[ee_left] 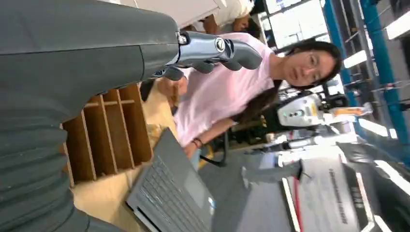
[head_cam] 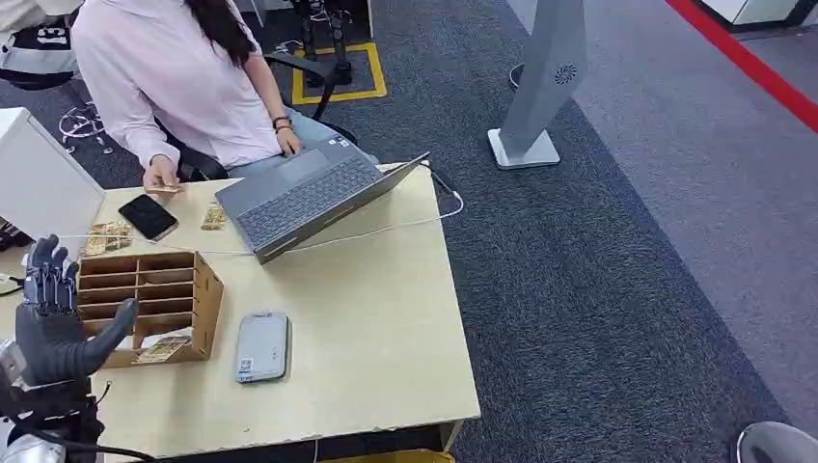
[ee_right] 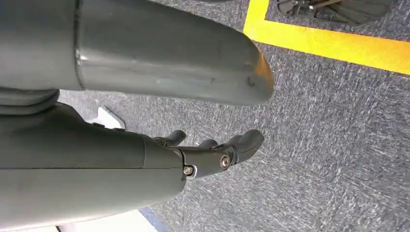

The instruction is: Pass the card to the sensor for recognition and then transmit it.

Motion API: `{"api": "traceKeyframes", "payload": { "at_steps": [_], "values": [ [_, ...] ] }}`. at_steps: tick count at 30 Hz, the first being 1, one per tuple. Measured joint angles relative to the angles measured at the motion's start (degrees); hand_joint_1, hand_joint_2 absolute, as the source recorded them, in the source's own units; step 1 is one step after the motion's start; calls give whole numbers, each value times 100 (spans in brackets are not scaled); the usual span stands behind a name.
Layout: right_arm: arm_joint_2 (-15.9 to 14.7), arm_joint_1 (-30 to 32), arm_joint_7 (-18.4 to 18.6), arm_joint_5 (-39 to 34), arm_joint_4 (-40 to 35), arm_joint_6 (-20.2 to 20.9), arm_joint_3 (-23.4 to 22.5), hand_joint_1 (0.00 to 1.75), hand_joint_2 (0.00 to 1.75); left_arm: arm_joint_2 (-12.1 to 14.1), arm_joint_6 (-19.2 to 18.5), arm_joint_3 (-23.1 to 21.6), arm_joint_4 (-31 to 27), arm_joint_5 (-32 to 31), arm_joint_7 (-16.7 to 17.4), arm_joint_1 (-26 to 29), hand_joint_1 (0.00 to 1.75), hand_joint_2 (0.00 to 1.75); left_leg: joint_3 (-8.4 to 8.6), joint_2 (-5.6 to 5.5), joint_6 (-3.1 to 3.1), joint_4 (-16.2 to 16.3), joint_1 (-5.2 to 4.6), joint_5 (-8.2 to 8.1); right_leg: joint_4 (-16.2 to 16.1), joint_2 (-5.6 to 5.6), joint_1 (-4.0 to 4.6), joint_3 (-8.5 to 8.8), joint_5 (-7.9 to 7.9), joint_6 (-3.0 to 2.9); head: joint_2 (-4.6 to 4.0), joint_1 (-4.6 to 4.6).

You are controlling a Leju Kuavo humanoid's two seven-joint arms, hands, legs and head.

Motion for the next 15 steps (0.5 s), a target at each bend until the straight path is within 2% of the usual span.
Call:
{"api": "traceKeyframes", "payload": {
  "at_steps": [15],
  "values": [
    [0,-16,85,256,2,105,164,0,0,467,1396,-373,1164,-2453,834,-980,0,175,0,0,-2,0,0,2,1,1,0,0,1,0,0,0]
  ]
}}
